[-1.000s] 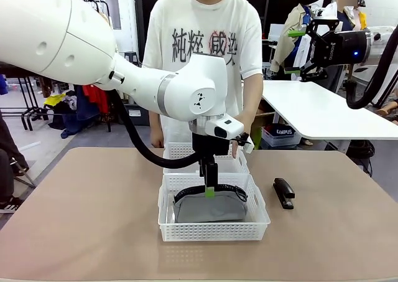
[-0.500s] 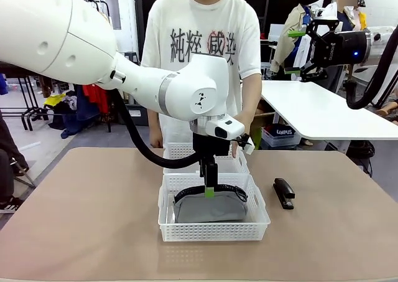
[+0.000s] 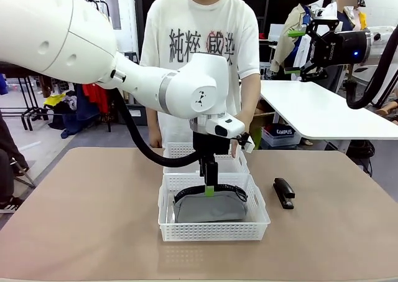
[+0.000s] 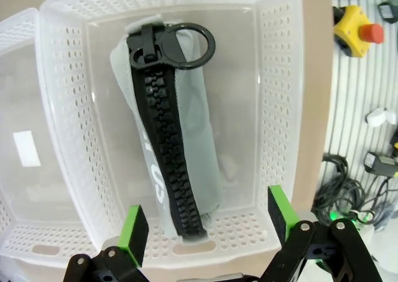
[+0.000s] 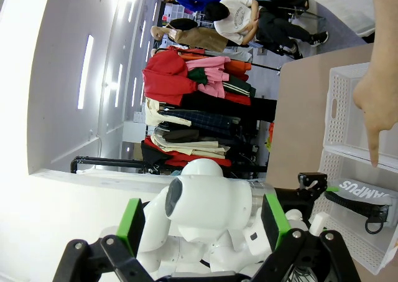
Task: Distribute items into two baskets.
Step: Pick up the Stapler that the person points to.
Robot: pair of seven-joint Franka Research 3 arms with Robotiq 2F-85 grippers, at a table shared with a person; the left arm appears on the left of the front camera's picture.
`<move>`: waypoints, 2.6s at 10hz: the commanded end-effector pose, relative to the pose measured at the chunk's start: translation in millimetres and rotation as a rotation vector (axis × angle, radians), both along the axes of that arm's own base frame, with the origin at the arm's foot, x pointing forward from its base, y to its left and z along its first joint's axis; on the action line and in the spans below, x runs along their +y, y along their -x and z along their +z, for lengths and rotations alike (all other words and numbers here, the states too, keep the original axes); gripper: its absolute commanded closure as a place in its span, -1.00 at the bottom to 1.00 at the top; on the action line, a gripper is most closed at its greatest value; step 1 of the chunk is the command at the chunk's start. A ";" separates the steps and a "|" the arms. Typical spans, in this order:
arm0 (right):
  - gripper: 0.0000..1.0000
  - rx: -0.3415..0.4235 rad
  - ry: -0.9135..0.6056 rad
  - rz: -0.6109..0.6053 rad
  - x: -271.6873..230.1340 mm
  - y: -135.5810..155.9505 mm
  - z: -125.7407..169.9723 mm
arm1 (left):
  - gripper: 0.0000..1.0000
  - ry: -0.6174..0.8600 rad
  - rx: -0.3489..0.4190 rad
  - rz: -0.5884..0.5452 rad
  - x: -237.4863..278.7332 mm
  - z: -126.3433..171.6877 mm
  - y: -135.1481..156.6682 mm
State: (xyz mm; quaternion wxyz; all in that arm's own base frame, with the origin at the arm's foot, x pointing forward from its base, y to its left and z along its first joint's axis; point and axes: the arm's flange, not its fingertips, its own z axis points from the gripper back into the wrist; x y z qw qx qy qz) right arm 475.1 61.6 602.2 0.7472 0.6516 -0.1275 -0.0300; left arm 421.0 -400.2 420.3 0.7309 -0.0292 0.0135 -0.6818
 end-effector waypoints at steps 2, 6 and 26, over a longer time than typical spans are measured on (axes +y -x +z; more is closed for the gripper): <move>-1.00 -0.010 0.000 0.002 0.3 0.4 0.5 | -1.00 0.102 0.161 -0.027 22.3 62.6 -10.5; -1.00 -0.010 0.000 0.002 0.3 0.4 0.5 | -1.00 0.318 0.150 0.361 81.7 144.7 -28.7; -1.00 -0.010 0.000 0.002 0.3 0.4 0.5 | -1.00 0.936 0.906 1.081 339.7 224.7 -56.3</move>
